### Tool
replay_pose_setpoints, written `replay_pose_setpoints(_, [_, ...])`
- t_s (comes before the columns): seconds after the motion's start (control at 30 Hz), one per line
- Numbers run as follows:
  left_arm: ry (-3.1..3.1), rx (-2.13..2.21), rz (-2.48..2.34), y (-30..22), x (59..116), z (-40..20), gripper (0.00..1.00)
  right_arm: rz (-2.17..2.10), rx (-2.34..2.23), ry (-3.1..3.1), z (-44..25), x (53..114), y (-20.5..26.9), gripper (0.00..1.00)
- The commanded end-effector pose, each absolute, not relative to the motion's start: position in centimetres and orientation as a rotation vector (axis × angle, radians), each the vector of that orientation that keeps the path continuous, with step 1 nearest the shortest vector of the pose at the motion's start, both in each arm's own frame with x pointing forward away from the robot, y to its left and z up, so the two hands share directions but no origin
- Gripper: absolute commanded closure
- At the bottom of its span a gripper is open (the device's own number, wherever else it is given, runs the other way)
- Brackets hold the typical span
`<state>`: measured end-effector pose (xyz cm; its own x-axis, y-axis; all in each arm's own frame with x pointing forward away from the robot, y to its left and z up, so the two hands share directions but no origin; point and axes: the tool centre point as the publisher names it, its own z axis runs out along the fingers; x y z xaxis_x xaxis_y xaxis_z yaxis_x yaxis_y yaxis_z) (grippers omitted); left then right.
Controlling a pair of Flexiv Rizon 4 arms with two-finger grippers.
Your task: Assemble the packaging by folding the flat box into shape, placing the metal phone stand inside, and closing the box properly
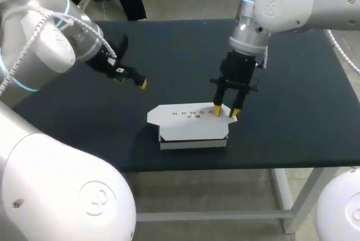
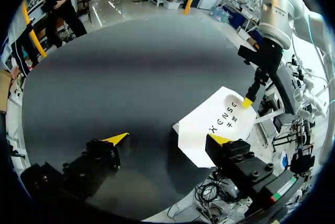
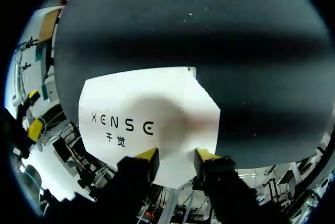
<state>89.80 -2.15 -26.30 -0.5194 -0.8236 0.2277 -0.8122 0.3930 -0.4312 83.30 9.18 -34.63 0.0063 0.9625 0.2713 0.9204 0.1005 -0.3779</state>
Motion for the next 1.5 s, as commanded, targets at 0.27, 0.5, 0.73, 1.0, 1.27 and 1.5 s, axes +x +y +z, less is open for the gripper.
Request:
replay_pose_setpoints(0.27, [2.507,-2.535,-0.084,-4.8,89.5,-26.9,0.0,0.085,-1.842,-1.909,-35.1,82.7,8.7,0.52])
replay_pose_setpoints(0.5, [2.456,-2.764,-0.019,-5.2,88.7,-27.6,0.0,0.077,-1.848,-1.908,-35.2,82.7,8.5,0.52])
replay_pose_setpoints(0.73, [2.44,-2.789,0.023,-5.2,88.7,-27.9,0.0,0.063,-1.855,-1.904,-35.3,82.7,8.4,0.51])
replay_pose_setpoints(1.0, [2.44,-2.789,0.023,-5.2,88.7,-27.9,0.0,0.053,-1.853,-1.908,-35.2,82.7,8.6,0.51])
replay_pose_setpoints(1.27, [2.551,-2.691,0.088,-6.9,87.8,-29.1,0.25,0.051,-1.861,-1.902,-35.3,82.8,8.6,0.51])
replay_pose_setpoints(1.5, [2.479,-2.727,-0.011,-7.7,85.7,-30.2,0.51,0.06,-1.858,-1.906,-35.4,83.0,8.7,0.51])
